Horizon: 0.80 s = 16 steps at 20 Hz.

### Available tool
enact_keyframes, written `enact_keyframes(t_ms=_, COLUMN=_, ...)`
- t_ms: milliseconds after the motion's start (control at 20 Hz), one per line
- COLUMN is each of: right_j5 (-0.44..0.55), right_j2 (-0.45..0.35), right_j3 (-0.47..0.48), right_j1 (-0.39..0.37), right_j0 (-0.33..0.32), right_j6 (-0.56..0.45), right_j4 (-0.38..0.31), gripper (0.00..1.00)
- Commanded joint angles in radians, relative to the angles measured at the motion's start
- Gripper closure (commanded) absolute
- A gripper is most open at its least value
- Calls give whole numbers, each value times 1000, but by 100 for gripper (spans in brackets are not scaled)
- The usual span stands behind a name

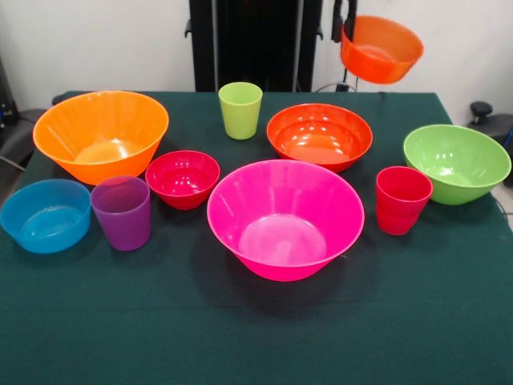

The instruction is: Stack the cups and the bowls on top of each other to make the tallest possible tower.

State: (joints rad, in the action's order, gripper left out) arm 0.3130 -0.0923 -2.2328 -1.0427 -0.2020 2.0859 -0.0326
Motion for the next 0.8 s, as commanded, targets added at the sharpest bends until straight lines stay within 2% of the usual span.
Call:
enact_keyframes(t_ms=50, right_j5=72, right_j2=-77, right_j3=189, right_j1=187, right_j0=-23, right_j6=-56, right_j4=-87, gripper=100)
enact_keyframes(t_ms=450, right_j5=62, right_j2=-83, right_j3=344, right_j1=329, right_j0=-56, right_j6=-93, right_j4=-148, gripper=100)
enact_keyframes(t_ms=600, right_j5=80, right_j2=-96, right_j3=358, right_j1=330, right_j0=-70, right_j6=-97, right_j4=-158, gripper=100)
enact_keyframes(t_ms=800, right_j5=122, right_j2=-114, right_j3=341, right_j1=284, right_j0=-90, right_j6=-97, right_j4=-154, gripper=100)
